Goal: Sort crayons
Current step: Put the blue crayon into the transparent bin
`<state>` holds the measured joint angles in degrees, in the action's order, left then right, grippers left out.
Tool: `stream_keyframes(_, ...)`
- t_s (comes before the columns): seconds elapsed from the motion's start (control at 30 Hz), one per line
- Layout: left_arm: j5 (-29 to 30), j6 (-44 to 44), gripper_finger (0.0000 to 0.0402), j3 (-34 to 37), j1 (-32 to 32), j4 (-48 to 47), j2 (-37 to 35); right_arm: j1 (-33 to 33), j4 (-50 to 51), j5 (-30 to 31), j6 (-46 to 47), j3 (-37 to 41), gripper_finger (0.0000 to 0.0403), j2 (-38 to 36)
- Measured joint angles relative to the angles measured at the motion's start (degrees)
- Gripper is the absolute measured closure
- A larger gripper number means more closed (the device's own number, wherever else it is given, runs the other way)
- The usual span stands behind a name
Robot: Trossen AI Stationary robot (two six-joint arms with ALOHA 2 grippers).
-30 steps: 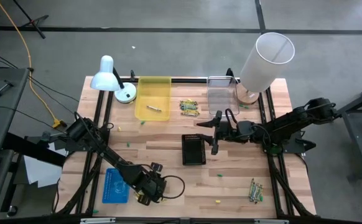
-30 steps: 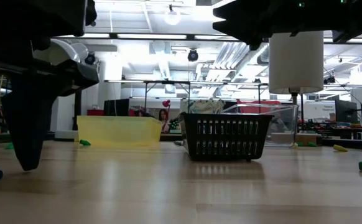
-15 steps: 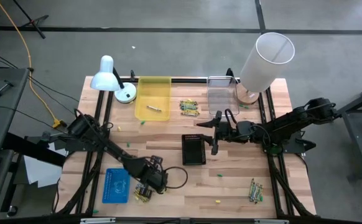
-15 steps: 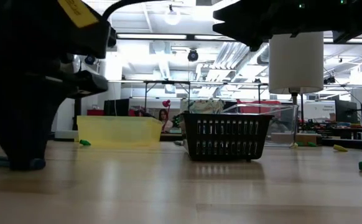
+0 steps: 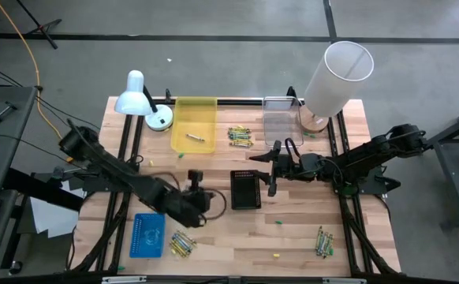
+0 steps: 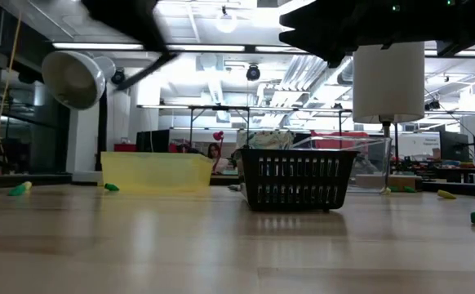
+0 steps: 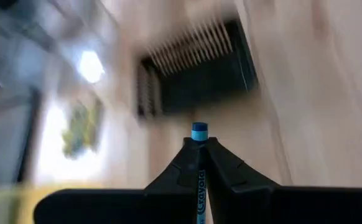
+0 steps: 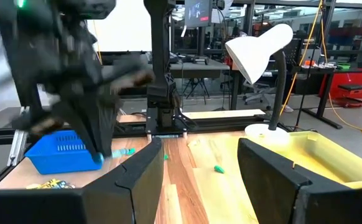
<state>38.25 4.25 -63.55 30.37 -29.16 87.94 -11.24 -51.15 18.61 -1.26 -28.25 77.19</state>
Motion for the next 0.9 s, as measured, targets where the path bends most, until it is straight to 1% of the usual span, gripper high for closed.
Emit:
stream_keyframes(0.07, -0.11, -4.9, 0.0401, 4.41, -1.27, 10.64, -3.26, -0.05, -0.03, -0.06, 0.22, 0.0, 0.0203, 0.0)
stream_keyframes(0.13, -3.15, -9.59, 0.0401, 10.8, -3.28, 24.65, -6.17, -0.05, -0.05, -0.3, 0.22, 0.0, 0.0203, 0.0)
stream_keyframes(0.2, -6.76, -12.41, 0.0401, 18.23, -5.97, 40.63, -8.34, -0.05, 0.07, -0.66, 0.2, 0.0, 0.0203, 0.0)
stream_keyframes(0.27, -10.87, -13.36, 0.0401, 26.42, -8.9, 57.56, -9.13, -0.05, 0.19, -0.66, 0.2, 0.0, 0.0203, 0.0)
stream_keyframes(0.37, -15.83, -12.62, 0.0401, 36.03, -12.83, 81.4, -7.74, -0.05, 0.84, -0.68, 0.07, 0.0, 0.0203, 0.0)
stream_keyframes(0.43, -17.92, -11.61, 0.0401, 39.94, -14.62, 92.26, -6.34, -0.05, 1.02, -0.71, -0.09, 0.0, 0.0203, 0.0)
stream_keyframes(0.47, -18.54, -10.92, 0.0401, 41.38, -15.16, 95.68, -5.73, -0.05, 1.2, -0.72, -0.09, 0.0, 0.0203, 0.0)
stream_keyframes(0.53, -18.97, -10.02, 0.0401, 42.54, -15.69, 98.21, -4.83, -0.05, 1.18, -0.75, -0.13, 0.0, 0.0203, 0.0)
stream_keyframes(0.9, -19.48, -9.7, 0.0401, 42.38, -15.69, 98.85, -4.22, -0.05, 0.64, -0.79, -0.09, 0.0, 0.0203, 0.0)
